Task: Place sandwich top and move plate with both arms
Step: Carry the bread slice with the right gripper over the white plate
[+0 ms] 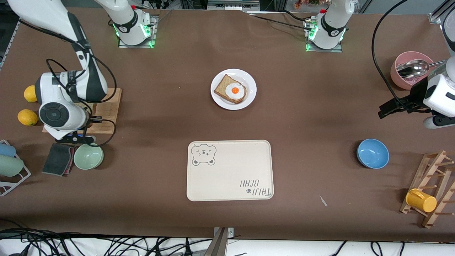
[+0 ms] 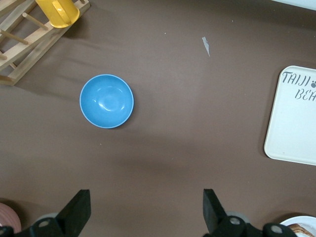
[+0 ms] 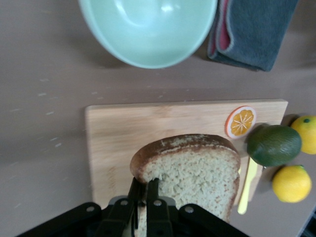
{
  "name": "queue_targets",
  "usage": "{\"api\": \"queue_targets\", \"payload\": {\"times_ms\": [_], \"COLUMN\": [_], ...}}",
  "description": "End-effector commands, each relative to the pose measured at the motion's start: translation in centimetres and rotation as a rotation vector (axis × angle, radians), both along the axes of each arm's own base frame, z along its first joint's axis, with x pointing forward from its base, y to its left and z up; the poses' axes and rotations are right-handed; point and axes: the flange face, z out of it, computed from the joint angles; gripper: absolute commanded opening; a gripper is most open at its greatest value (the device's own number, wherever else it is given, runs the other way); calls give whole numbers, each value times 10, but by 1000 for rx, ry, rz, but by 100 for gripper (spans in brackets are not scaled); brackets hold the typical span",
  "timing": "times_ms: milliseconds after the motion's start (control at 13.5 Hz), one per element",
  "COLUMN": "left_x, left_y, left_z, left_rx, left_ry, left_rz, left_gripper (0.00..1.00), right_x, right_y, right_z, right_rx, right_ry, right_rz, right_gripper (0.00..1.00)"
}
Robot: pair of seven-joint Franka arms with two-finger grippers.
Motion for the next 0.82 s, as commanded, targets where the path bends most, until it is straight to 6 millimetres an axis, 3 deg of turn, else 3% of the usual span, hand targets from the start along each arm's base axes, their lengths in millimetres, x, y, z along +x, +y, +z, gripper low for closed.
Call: {"api": "queue_targets", "payload": {"times_ms": [0, 148, 223, 445, 742], "left_x": [-1, 0, -1, -1, -1], "left_y": [-9, -4, -1, 1, -1], "left_z": [4, 6, 7, 3, 8], "left_rx": [-15, -15, -15, -16, -14], "left_ry": [-3, -8, -8, 1, -8], "left_rz": [1, 4, 7, 13, 14], "left_gripper": [100, 100, 100, 100, 100], "right_x": [4, -7, -10, -26, -63], "right_y": [67, 138, 156, 238, 351], "right_z": [20, 30, 32, 31, 10], "right_rx": [-30, 79, 116, 179, 226], "right_ry": [49, 70, 71, 56, 60], "right_rz": [73, 80, 73, 36, -50], "right_gripper": [0, 0, 0, 0, 0]}}
